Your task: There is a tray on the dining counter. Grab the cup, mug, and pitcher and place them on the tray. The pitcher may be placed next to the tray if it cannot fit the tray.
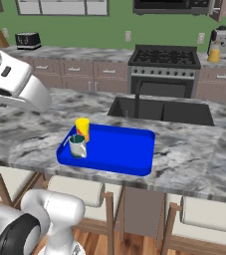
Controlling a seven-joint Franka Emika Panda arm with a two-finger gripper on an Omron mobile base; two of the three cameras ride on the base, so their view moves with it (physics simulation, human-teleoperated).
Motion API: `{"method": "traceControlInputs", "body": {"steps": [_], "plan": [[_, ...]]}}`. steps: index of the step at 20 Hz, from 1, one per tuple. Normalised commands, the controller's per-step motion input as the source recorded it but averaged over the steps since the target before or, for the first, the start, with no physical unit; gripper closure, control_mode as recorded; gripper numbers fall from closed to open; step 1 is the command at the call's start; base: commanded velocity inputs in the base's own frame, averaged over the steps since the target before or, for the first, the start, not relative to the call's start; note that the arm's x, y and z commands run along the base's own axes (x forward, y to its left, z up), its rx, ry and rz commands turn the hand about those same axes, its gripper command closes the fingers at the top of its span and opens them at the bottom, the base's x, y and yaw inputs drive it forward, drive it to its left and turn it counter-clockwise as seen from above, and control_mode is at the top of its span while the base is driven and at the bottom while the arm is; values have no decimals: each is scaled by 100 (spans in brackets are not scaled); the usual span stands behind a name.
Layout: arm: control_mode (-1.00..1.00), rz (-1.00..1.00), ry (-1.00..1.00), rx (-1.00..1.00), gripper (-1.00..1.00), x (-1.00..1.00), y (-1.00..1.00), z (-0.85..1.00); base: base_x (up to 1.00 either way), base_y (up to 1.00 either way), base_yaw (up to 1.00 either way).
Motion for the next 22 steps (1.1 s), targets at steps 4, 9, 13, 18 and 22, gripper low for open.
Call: {"method": "traceControlInputs", "body": {"steps": [4,9,13,18,22], "plan": [[-100,1,0,0,-100,0,0,-16,0,0,0],[-100,4,0,0,-100,-3,0,-20,0,0,0],[-100,6,0,0,-100,-9,0,-22,0,0,0],[-100,8,0,-4,-100,-9,0,-20,0,0,0],[-100,4,0,-3,-100,-2,2,-11,0,0,0]]}}
